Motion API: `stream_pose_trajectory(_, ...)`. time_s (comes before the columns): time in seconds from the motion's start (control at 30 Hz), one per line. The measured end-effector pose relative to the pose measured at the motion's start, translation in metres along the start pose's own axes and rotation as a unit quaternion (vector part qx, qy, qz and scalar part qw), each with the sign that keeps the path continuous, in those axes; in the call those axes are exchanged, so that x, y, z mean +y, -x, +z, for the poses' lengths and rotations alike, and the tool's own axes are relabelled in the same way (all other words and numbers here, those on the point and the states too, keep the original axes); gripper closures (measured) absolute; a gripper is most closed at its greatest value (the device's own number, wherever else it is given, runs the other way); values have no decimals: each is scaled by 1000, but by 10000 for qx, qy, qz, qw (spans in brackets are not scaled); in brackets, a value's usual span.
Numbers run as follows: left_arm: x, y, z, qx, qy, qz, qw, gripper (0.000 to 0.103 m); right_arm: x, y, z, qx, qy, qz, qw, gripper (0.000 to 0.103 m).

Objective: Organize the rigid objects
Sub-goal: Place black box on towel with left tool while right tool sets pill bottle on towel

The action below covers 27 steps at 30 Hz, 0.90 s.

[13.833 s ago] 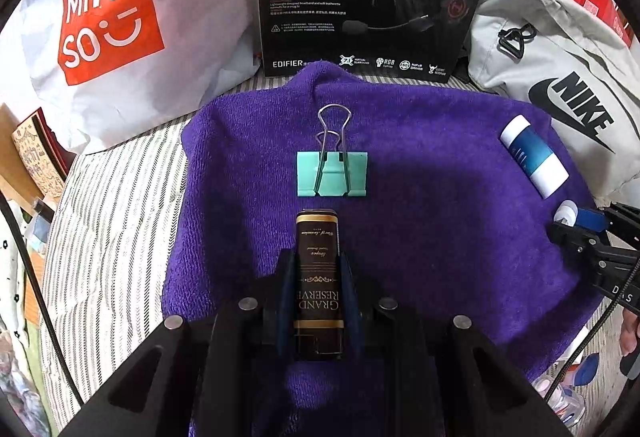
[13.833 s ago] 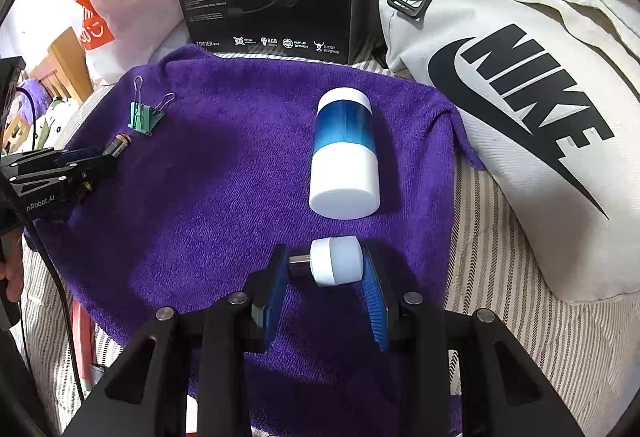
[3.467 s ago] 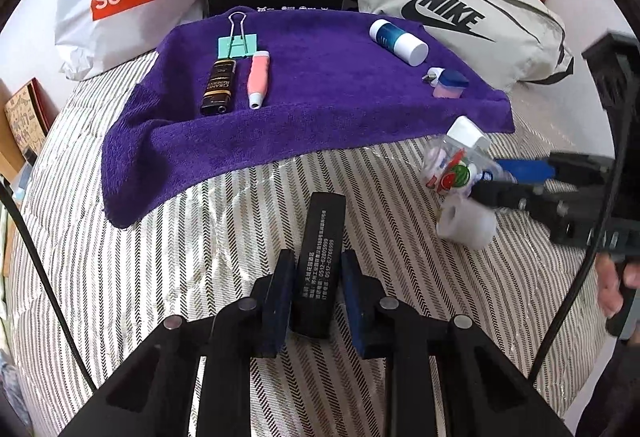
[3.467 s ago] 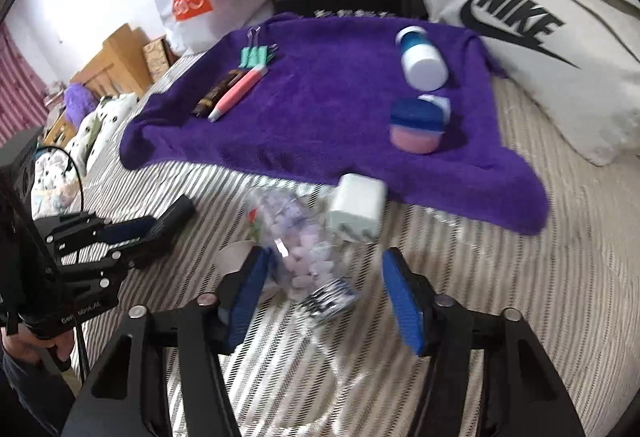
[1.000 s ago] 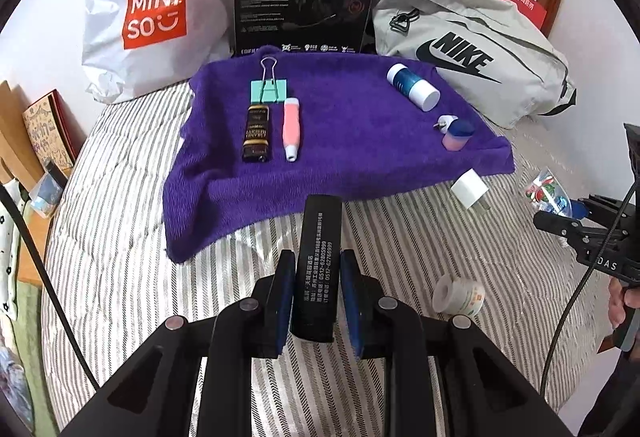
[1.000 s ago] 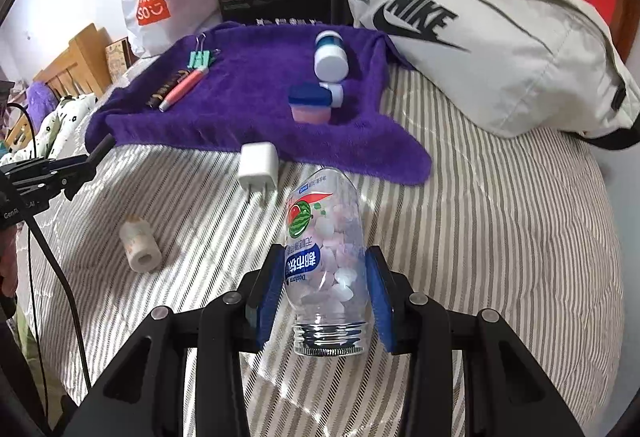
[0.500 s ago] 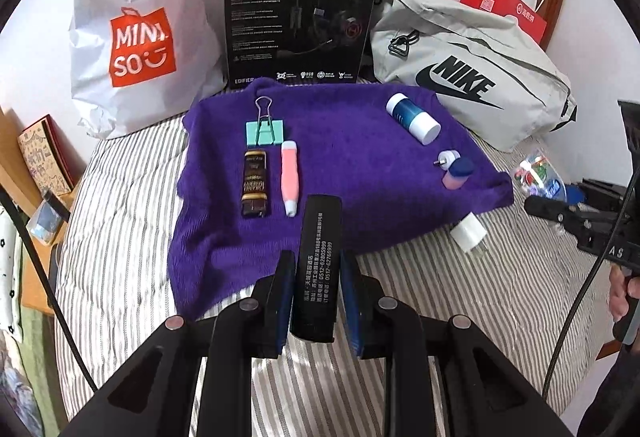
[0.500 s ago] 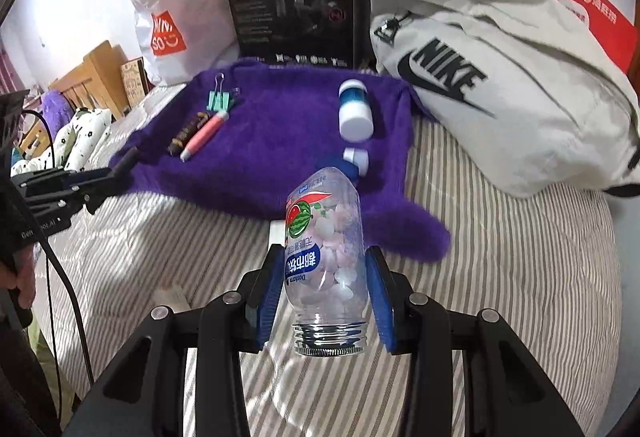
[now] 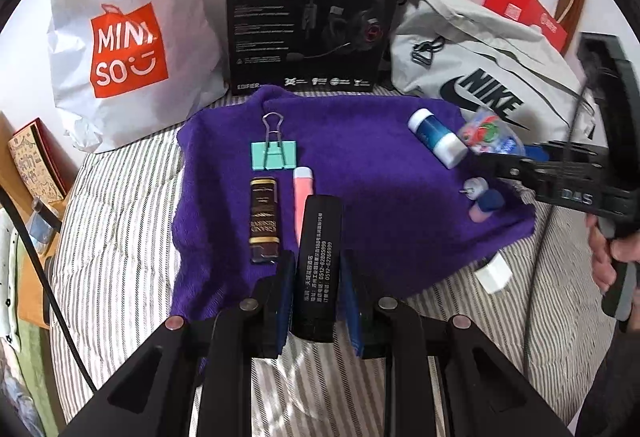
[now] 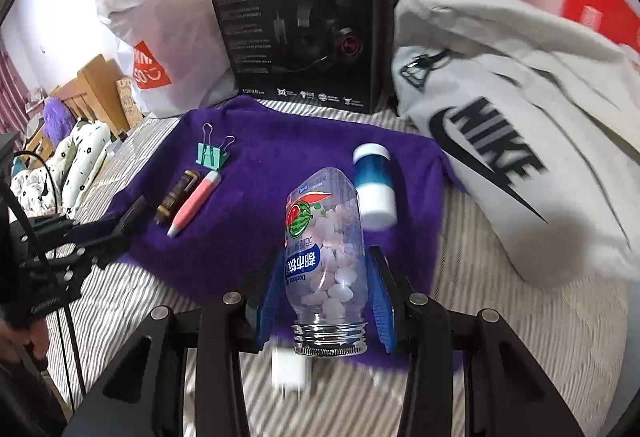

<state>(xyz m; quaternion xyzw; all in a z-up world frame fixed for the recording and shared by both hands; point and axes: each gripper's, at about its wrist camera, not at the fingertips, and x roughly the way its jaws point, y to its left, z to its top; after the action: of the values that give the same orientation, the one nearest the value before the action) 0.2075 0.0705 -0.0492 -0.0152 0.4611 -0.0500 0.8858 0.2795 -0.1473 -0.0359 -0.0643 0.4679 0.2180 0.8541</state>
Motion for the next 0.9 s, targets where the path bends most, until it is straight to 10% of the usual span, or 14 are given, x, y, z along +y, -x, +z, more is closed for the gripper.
stream_pose_trajectory(0.9, 18, -42, 21, 200, 88, -76, 9997, 81, 13, -118, 36, 623, 404, -187, 9971, 55)
